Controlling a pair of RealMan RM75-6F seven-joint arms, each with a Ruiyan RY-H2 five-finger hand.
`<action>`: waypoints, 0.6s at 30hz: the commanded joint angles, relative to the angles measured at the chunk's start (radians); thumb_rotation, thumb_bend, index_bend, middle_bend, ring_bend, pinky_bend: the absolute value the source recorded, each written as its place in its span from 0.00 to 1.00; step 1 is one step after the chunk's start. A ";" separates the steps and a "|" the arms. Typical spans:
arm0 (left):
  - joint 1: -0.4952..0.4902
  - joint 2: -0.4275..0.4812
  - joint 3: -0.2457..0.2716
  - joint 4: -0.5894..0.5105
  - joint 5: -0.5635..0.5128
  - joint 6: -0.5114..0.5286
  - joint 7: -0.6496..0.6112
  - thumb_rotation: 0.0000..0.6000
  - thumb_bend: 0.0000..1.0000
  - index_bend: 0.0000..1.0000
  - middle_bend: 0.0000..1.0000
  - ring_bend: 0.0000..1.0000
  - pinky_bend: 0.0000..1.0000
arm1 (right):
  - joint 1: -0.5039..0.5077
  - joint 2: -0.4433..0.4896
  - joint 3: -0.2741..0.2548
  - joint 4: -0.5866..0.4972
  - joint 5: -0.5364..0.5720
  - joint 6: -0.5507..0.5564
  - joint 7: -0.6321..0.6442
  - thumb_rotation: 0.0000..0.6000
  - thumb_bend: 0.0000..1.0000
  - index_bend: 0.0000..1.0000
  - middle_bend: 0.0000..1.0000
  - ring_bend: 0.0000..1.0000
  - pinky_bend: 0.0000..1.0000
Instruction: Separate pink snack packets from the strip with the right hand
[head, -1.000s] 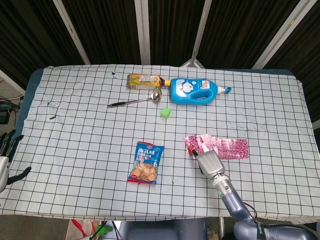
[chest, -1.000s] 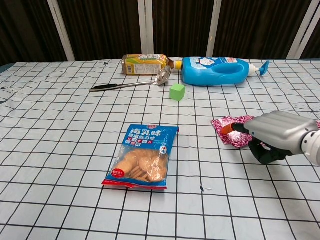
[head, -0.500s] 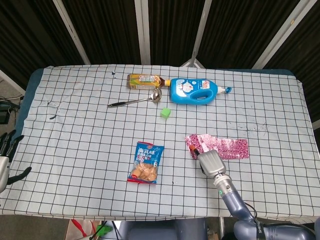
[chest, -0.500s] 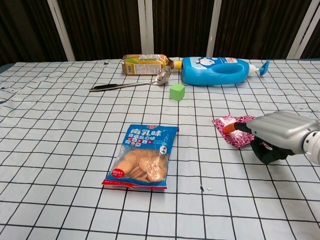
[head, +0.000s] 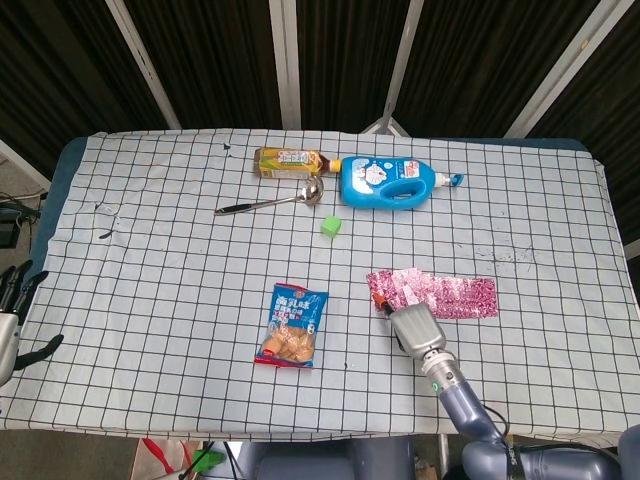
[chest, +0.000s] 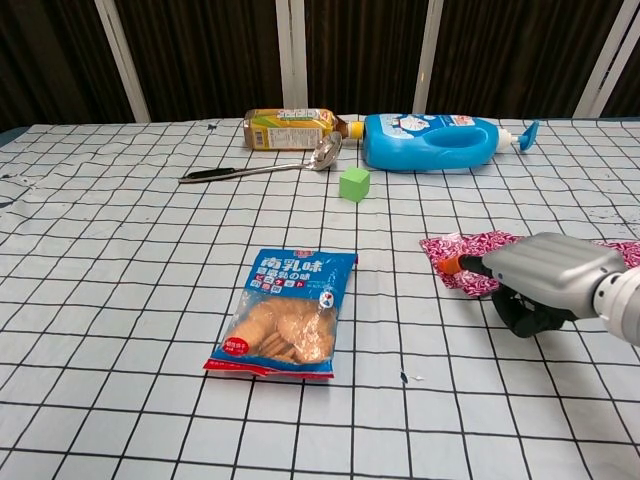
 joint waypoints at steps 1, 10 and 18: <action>0.000 0.002 0.002 -0.002 0.002 -0.001 -0.002 1.00 0.27 0.13 0.02 0.00 0.12 | 0.008 -0.011 -0.002 -0.004 0.006 0.003 -0.009 1.00 0.83 0.14 0.83 0.82 0.60; 0.002 0.008 0.001 -0.003 0.001 0.000 -0.016 1.00 0.28 0.13 0.02 0.00 0.12 | 0.033 -0.050 -0.011 -0.017 0.028 0.016 -0.052 1.00 0.83 0.14 0.83 0.82 0.60; 0.000 0.013 0.003 -0.006 0.001 -0.005 -0.026 1.00 0.27 0.13 0.02 0.00 0.12 | 0.053 -0.078 -0.021 -0.045 0.047 0.040 -0.100 1.00 0.83 0.14 0.83 0.82 0.60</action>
